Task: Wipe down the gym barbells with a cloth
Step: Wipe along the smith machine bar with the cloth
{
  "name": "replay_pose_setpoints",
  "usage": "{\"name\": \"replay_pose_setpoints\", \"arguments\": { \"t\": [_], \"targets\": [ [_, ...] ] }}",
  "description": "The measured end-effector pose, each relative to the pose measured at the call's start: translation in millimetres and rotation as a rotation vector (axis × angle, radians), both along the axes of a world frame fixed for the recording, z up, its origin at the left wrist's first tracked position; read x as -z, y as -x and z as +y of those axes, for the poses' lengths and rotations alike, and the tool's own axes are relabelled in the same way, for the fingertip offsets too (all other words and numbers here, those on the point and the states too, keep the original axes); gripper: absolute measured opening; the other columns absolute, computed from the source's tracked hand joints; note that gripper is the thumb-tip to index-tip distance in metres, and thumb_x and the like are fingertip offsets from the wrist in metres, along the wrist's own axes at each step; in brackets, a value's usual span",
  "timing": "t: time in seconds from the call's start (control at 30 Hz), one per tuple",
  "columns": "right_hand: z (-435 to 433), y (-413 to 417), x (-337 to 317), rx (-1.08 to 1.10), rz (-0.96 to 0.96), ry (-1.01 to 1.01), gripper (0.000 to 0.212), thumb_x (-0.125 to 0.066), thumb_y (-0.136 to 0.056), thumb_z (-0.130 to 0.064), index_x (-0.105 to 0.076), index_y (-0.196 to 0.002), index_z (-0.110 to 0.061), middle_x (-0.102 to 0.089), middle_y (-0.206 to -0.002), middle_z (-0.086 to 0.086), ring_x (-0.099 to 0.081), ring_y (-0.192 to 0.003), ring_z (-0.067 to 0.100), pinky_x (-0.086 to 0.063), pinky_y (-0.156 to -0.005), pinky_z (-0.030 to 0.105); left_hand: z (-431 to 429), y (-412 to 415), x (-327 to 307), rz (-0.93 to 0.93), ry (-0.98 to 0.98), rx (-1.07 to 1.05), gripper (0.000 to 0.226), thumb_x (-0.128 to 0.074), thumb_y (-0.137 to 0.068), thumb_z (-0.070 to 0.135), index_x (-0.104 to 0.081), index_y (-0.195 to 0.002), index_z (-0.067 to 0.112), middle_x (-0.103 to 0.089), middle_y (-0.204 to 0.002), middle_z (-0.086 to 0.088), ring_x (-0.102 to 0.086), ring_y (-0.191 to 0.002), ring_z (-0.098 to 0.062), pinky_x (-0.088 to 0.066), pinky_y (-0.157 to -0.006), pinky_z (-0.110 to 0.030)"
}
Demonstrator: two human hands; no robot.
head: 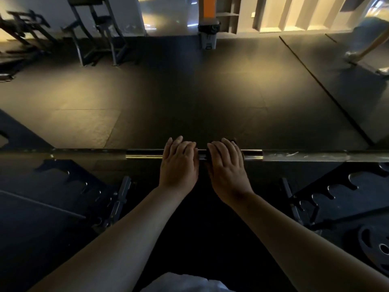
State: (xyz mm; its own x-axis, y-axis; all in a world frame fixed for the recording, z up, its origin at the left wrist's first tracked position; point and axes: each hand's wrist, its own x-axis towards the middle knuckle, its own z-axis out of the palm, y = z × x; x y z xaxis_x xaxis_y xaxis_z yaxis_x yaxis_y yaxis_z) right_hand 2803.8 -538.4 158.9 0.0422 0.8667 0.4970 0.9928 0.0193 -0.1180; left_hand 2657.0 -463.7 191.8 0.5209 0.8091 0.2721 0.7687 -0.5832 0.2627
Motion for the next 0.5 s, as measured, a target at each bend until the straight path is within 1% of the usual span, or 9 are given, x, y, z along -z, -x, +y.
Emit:
{"name": "replay_pose_setpoints", "arguments": {
  "t": [0.07,0.13,0.23,0.27,0.3,0.33,0.4,0.43,0.5],
  "targets": [
    [-6.4,-18.3,-1.0,0.0,-0.049,-0.008,0.058,-0.064,-0.096,-0.024,-0.043,-0.148,-0.01,-0.047,-0.151,0.014,-0.038,-0.146,0.034,-0.022,-0.122,0.05,2.5,3.8,2.5,-0.011,-0.036,0.015,0.047,-0.034,-0.103,0.032,-0.058,-0.136,0.009,-0.06,-0.14,-0.009,-0.04,-0.145,-0.025,-0.017,-0.127,-0.043],
    [-15.5,-29.2,4.6,0.127,0.042,-0.06,0.054,-0.061,-0.099,-0.024,-0.045,-0.147,-0.006,-0.045,-0.151,0.018,-0.035,-0.146,0.036,-0.021,-0.123,0.05,3.2,6.2,5.0,-0.036,-0.056,0.02,0.048,-0.031,-0.105,0.032,-0.059,-0.136,0.007,-0.062,-0.137,-0.011,-0.043,-0.143,-0.026,-0.019,-0.126,-0.044],
    [-12.6,-7.3,8.0,0.303,0.22,-0.088,0.053,-0.053,-0.101,-0.022,-0.04,-0.149,-0.003,-0.038,-0.154,0.019,-0.026,-0.149,0.038,-0.017,-0.124,0.056,2.0,7.1,6.8,-0.061,-0.059,0.027,0.051,-0.028,-0.106,0.032,-0.059,-0.136,0.006,-0.062,-0.137,-0.012,-0.045,-0.142,-0.028,-0.02,-0.126,-0.045],
    [-7.6,5.7,6.1,0.288,0.232,-0.057,0.054,-0.053,-0.1,-0.02,-0.038,-0.15,-0.004,-0.037,-0.154,0.017,-0.023,-0.149,0.037,-0.013,-0.124,0.055,1.7,8.3,7.1,-0.061,-0.064,0.035,0.052,-0.027,-0.105,0.033,-0.059,-0.136,0.005,-0.062,-0.137,-0.012,-0.045,-0.142,-0.028,-0.019,-0.126,-0.045],
    [-2.6,17.3,3.0,0.22,0.203,-0.015,0.057,-0.055,-0.098,-0.019,-0.036,-0.151,-0.006,-0.036,-0.155,0.016,-0.021,-0.15,0.035,-0.01,-0.123,0.054,1.9,10.6,7.7,-0.056,-0.061,0.051,0.054,-0.027,-0.104,0.034,-0.057,-0.138,0.006,-0.06,-0.139,-0.012,-0.043,-0.143,-0.028,-0.018,-0.126,-0.044],
    [1.8,25.5,-0.7,0.122,0.158,0.036,0.061,-0.054,-0.097,-0.021,-0.034,-0.153,-0.008,-0.034,-0.156,0.014,-0.019,-0.151,0.033,-0.007,-0.122,0.052,2.5,14.5,8.0,-0.044,-0.049,0.075,0.054,-0.028,-0.103,0.035,-0.055,-0.141,0.007,-0.058,-0.143,-0.011,-0.04,-0.145,-0.027,-0.015,-0.127,-0.042],
    [6.6,28.5,-14.1,-0.023,0.104,0.161,0.062,-0.047,-0.098,-0.029,-0.031,-0.156,-0.012,-0.032,-0.16,0.009,-0.017,-0.153,0.029,-0.006,-0.124,0.046,5.7,24.9,8.7,-0.019,-0.024,0.125,0.056,-0.034,-0.101,0.037,-0.048,-0.147,0.009,-0.051,-0.15,-0.009,-0.033,-0.149,-0.024,-0.012,-0.128,-0.04],
    [7.2,23.8,-20.7,-0.049,0.089,0.193,0.06,-0.044,-0.099,-0.033,-0.033,-0.155,-0.014,-0.035,-0.159,0.008,-0.022,-0.153,0.027,-0.009,-0.124,0.044,7.4,30.4,8.4,-0.018,-0.025,0.141,0.056,-0.036,-0.101,0.036,-0.046,-0.149,0.009,-0.049,-0.152,-0.008,-0.032,-0.15,-0.024,-0.012,-0.128,-0.04],
    [5.3,10.0,-23.7,-0.01,0.088,0.157,0.052,-0.043,-0.102,-0.036,-0.043,-0.15,-0.014,-0.046,-0.152,0.009,-0.036,-0.146,0.029,-0.023,-0.123,0.043,9.8,41.4,7.8,-0.035,-0.032,0.15,0.052,-0.036,-0.103,0.032,-0.045,-0.149,0.01,-0.048,-0.154,-0.008,-0.031,-0.15,-0.023,-0.015,-0.127,-0.042]
  ]
}}
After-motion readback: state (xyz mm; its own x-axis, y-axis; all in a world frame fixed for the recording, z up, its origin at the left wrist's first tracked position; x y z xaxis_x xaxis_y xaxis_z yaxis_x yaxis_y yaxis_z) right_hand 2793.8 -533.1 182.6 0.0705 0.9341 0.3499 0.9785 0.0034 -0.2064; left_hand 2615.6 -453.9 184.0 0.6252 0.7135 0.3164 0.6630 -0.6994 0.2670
